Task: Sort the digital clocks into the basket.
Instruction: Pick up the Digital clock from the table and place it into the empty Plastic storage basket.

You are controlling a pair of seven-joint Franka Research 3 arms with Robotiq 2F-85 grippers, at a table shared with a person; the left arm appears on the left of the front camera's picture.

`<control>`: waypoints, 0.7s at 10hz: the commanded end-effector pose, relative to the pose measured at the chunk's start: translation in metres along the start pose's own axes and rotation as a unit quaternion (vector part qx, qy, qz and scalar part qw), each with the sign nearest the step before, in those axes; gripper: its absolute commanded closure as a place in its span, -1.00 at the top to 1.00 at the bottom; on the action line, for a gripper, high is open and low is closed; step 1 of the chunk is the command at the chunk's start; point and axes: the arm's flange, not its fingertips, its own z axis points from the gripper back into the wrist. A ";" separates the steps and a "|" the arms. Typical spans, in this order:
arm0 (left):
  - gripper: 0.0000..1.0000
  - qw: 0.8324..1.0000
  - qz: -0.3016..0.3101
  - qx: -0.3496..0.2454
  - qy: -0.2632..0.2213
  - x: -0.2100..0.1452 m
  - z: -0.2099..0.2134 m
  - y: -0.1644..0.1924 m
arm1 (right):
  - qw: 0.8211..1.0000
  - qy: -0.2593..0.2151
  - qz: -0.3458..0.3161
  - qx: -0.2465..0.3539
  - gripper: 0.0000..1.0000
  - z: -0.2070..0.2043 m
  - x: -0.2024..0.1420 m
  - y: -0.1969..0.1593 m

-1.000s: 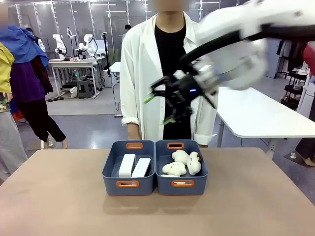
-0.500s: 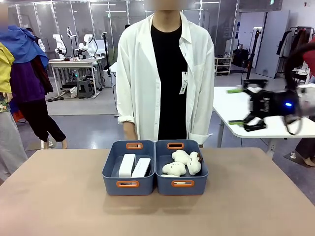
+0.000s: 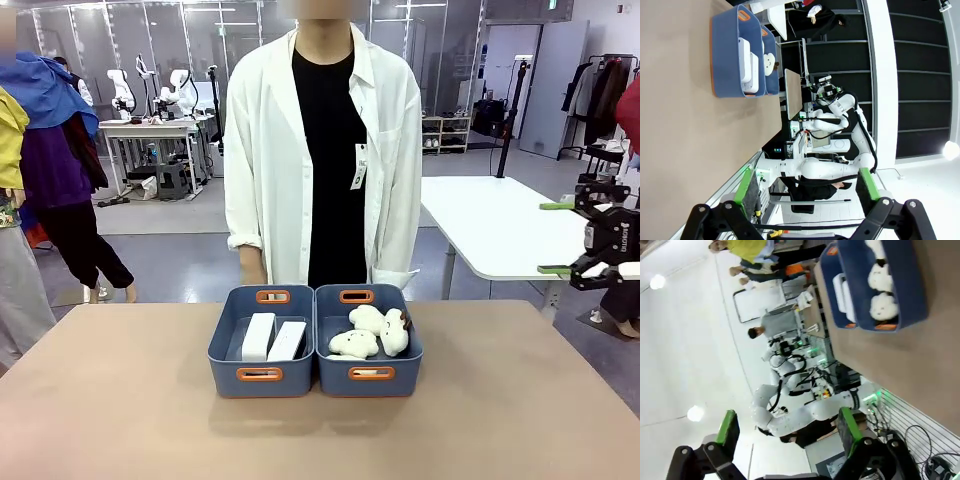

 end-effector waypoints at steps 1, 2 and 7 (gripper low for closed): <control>1.00 1.000 0.007 0.011 -0.003 -0.004 0.001 -0.004 | 1.000 0.012 0.003 0.023 1.00 -0.009 0.001 0.002; 1.00 1.000 0.007 0.011 -0.003 -0.004 0.001 -0.004 | 1.000 0.012 0.003 0.023 1.00 -0.009 0.001 0.002; 1.00 1.000 0.007 0.011 -0.003 -0.004 0.001 -0.004 | 1.000 0.012 0.003 0.023 1.00 -0.009 0.001 0.002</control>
